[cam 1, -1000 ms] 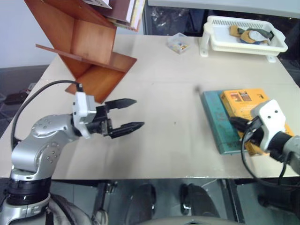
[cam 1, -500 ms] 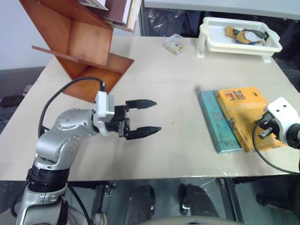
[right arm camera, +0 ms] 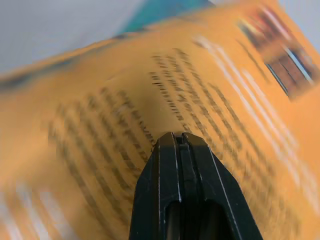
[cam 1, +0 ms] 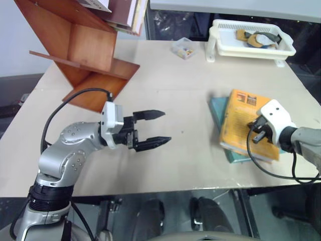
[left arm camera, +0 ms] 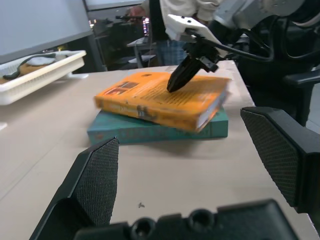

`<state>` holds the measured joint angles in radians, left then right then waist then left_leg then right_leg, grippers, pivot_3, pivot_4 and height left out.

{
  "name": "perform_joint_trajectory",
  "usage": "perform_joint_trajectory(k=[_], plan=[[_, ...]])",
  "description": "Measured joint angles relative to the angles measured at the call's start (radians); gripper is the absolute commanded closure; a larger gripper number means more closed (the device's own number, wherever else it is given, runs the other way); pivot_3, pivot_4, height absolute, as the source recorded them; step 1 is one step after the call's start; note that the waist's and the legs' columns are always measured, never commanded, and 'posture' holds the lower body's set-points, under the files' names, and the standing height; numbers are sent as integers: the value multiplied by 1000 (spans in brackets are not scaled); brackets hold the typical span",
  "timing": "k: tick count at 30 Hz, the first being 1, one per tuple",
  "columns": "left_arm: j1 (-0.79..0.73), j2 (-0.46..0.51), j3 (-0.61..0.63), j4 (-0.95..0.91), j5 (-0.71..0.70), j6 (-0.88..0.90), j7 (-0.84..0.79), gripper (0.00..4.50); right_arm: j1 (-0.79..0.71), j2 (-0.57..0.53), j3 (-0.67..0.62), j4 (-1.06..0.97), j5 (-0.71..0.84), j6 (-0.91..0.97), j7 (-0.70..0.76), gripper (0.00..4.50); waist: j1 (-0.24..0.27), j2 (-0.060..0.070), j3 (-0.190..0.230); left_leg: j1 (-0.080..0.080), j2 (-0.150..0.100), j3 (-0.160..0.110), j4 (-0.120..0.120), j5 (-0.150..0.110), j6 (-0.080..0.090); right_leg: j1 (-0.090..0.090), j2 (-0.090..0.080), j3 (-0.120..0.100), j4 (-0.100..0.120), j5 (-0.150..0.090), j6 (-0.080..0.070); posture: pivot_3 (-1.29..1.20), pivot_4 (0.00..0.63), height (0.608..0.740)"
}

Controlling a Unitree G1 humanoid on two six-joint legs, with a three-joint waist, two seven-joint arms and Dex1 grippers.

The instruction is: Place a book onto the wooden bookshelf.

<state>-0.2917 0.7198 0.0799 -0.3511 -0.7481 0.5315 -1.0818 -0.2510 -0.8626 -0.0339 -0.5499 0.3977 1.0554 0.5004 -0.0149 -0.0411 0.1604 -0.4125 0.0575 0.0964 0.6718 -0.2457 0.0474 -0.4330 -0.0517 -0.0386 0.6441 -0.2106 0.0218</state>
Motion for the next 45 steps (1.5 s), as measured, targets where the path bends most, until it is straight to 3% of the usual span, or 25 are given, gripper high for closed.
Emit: perform_joint_trajectory(k=[12,21,29,33,39,45], plan=[[12,2,0,-12,0,4,7,0,34,15,16,-52,-18,-39,4,4428,4,0,0,-1,0,-1,0,0,0,0,0,-1,0,0,0,0,150,740],[10,1,-3,-10,8,4,8,0,109,-69,-22,-28,-59,-174,87,4428,30,0,0,-2,-1,-1,0,0,0,0,-2,-2,-1,0,0,0,150,740],[-5,-3,-6,-5,11,3,4,0,140,-37,-175,-217,204,-101,206,4428,29,4,2,-2,-1,-3,-1,0,0,0,-1,-3,-1,0,0,0,150,740],[-6,-6,-8,9,16,3,-2,0,200,-77,-184,-301,300,-57,242,4428,29,4,2,-3,-2,-3,-1,0,0,0,-3,-3,-2,0,0,0,150,740],[-10,-7,-11,12,19,0,-12,0,286,-192,-83,-287,195,-66,231,4428,29,4,3,-2,-2,-3,0,0,0,0,-3,-3,-2,0,0,0,150,740],[-16,-11,-13,17,21,-7,-17,0,384,-235,-130,-274,143,-73,235,4428,30,4,3,-3,-2,-4,0,0,0,0,-2,-4,-2,0,0,0,150,740]])
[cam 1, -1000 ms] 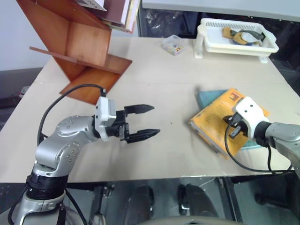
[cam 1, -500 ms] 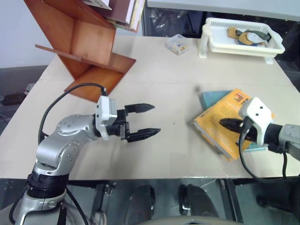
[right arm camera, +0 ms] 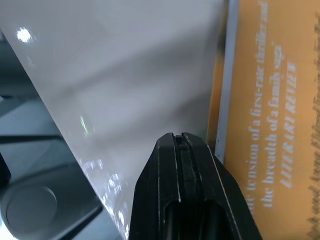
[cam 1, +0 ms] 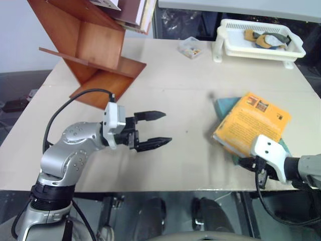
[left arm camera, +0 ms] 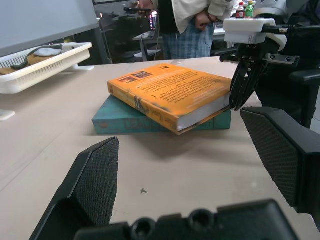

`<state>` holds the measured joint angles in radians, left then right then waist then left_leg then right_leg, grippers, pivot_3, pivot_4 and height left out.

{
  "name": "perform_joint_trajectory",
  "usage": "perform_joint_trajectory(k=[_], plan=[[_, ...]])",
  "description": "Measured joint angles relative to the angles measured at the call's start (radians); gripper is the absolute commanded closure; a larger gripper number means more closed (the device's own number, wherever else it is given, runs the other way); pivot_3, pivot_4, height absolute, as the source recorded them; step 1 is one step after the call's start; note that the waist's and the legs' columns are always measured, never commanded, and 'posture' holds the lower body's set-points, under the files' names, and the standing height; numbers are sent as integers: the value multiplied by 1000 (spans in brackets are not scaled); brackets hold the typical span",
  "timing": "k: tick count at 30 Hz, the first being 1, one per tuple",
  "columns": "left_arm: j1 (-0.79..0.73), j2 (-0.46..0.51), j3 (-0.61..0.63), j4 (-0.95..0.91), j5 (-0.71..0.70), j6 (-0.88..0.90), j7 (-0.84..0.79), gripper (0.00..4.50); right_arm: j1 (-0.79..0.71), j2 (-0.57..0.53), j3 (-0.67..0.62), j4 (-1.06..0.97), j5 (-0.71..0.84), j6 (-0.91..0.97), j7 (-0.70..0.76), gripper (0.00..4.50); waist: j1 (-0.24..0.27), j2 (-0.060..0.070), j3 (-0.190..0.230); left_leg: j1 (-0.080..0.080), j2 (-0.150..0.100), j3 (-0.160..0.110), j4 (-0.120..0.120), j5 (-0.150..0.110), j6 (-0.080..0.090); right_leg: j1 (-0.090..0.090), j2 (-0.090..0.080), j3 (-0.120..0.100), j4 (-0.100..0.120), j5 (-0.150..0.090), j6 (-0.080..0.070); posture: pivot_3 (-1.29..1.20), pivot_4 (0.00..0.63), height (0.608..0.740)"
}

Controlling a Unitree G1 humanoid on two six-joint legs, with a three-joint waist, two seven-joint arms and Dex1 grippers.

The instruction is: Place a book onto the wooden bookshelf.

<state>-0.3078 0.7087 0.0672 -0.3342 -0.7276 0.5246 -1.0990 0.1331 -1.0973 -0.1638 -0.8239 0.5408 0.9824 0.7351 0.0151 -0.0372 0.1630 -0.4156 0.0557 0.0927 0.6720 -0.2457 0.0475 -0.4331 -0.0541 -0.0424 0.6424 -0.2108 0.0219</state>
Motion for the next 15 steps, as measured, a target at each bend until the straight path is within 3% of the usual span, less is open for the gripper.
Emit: perform_joint_trajectory(k=[4,5,8,10,15], plan=[[-3,-5,-3,7,6,-8,-8,0,55,67,-186,-9,78,40,22,4428,2,0,0,0,0,0,0,0,0,0,0,0,0,0,0,0,150,740],[-4,-7,-4,9,10,-9,-9,0,45,117,-289,-18,175,77,25,4428,1,0,0,0,0,0,0,0,0,0,1,0,0,0,0,0,150,740],[-4,-14,-6,14,17,-11,-10,0,1,148,-382,-24,263,124,1,4428,-1,0,0,1,0,0,0,0,0,0,1,0,0,0,0,0,150,740],[-5,-20,-12,15,18,-11,-10,0,-43,139,-403,8,238,143,-57,4428,-1,0,0,1,0,0,0,0,0,0,1,0,0,0,0,0,150,740],[-8,-31,-18,19,19,-12,-8,0,-149,84,-274,269,-10,118,-257,4428,-1,0,0,0,-1,2,0,0,0,0,0,2,0,0,0,0,150,740]])
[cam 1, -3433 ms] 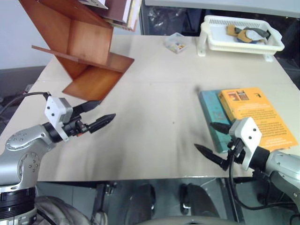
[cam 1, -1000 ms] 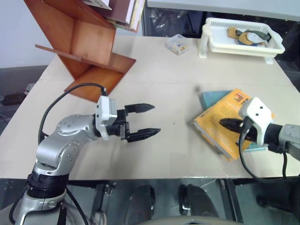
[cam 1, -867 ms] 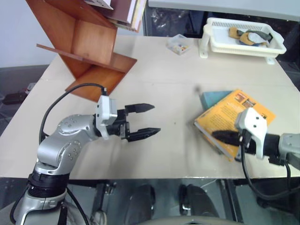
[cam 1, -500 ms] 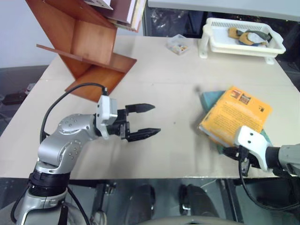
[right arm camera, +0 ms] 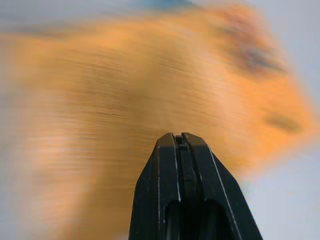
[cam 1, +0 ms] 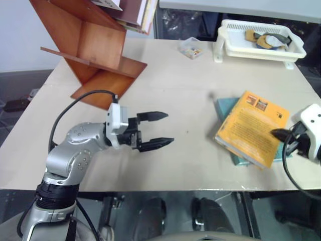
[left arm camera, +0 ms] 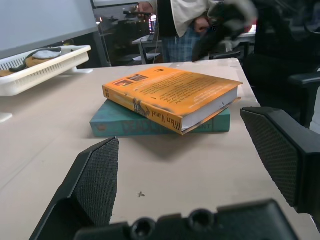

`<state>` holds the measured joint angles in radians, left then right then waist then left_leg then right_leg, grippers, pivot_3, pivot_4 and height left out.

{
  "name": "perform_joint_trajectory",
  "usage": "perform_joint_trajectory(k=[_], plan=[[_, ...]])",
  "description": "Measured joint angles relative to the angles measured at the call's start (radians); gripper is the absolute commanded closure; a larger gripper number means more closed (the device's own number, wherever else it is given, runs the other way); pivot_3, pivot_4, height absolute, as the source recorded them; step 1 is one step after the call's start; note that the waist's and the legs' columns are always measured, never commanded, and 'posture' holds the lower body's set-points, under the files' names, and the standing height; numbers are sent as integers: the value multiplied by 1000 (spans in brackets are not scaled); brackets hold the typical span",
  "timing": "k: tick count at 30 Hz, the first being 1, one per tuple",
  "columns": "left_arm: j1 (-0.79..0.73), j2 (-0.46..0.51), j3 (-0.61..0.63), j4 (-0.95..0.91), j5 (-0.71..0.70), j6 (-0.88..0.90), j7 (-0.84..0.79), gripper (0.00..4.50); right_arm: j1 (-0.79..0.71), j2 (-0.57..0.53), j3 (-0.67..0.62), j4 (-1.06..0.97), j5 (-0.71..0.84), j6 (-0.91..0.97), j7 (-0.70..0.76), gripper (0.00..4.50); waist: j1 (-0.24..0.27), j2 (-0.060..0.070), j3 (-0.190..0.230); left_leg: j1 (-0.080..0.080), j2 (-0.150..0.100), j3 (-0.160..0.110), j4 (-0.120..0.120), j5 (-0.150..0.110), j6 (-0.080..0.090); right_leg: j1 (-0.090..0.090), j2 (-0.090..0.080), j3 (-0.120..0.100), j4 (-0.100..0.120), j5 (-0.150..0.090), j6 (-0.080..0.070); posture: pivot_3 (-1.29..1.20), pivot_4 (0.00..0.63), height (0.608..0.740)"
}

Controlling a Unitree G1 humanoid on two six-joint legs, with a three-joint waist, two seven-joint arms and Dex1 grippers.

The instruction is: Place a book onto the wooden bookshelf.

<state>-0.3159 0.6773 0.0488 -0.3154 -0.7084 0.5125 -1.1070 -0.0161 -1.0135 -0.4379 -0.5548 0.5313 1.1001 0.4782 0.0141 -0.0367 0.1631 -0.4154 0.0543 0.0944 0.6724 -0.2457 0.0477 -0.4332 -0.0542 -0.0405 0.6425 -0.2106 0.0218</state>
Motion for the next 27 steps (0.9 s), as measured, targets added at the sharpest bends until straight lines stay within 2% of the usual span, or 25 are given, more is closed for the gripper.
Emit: perform_joint_trajectory(k=[6,9,17,27], plan=[[1,-2,2,-3,0,0,17,0,-68,-103,115,203,-137,-101,14,4428,-1,3,2,0,0,1,-1,0,0,-1,1,1,0,0,0,0,150,740],[5,-3,5,-9,-1,0,25,0,-109,-120,159,284,-189,-153,31,4428,-1,3,2,0,0,1,-1,0,0,-1,2,1,0,0,0,0,150,740],[21,-3,14,-33,-2,1,49,0,-294,-53,368,559,-288,-330,119,4428,-6,4,2,1,0,2,-1,0,0,-1,3,2,0,0,0,0,150,740],[68,-1,28,-69,-3,6,85,0,-394,27,425,680,-341,-471,216,4428,-2,5,3,0,0,3,-1,0,0,-1,3,2,0,2,4,0,150,740]])
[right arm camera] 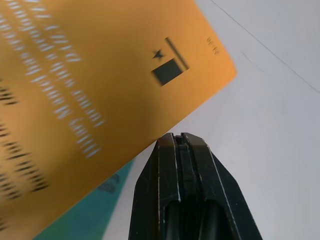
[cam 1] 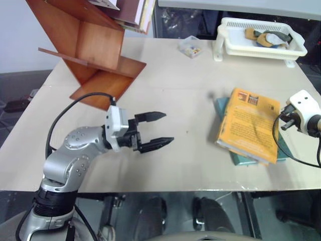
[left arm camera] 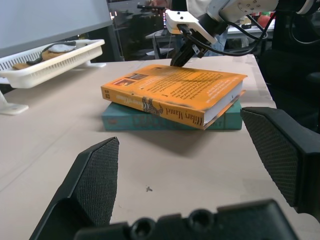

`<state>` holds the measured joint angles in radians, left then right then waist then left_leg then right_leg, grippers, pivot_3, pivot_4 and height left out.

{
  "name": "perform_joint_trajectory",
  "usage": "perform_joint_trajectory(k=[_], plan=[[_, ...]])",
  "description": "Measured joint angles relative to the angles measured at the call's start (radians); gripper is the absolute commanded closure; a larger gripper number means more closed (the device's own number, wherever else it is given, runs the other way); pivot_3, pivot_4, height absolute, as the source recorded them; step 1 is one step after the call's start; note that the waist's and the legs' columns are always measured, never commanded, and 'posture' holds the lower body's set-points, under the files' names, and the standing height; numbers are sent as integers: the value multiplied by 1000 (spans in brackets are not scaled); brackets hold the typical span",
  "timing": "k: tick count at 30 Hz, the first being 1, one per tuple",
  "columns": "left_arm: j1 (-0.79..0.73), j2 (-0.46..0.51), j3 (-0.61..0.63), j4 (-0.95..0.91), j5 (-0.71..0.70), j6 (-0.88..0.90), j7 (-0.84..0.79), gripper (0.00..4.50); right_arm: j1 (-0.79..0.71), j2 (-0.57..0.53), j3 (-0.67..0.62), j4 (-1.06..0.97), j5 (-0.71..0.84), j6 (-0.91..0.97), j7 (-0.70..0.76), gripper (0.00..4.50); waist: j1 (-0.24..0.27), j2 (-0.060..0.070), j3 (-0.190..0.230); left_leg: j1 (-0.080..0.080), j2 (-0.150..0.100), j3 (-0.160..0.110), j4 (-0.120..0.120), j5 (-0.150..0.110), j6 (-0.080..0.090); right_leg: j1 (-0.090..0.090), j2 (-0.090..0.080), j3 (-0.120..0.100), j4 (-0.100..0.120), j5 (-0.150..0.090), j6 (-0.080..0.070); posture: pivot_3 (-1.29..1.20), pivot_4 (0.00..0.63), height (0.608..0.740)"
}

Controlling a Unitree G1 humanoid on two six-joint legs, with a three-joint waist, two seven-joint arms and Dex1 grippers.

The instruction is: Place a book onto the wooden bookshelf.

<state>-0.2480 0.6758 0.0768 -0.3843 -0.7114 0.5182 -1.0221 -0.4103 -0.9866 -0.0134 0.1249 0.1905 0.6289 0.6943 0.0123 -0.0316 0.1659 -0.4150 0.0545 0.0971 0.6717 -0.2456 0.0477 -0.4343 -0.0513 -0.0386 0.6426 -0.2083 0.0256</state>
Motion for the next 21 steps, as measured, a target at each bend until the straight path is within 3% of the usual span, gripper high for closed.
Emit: perform_joint_trajectory(k=[21], plan=[[14,14,1,-10,2,11,24,0,-56,90,28,55,-70,-66,66,4428,0,1,0,0,0,0,0,0,0,0,0,0,0,2,-3,0,150,740]])
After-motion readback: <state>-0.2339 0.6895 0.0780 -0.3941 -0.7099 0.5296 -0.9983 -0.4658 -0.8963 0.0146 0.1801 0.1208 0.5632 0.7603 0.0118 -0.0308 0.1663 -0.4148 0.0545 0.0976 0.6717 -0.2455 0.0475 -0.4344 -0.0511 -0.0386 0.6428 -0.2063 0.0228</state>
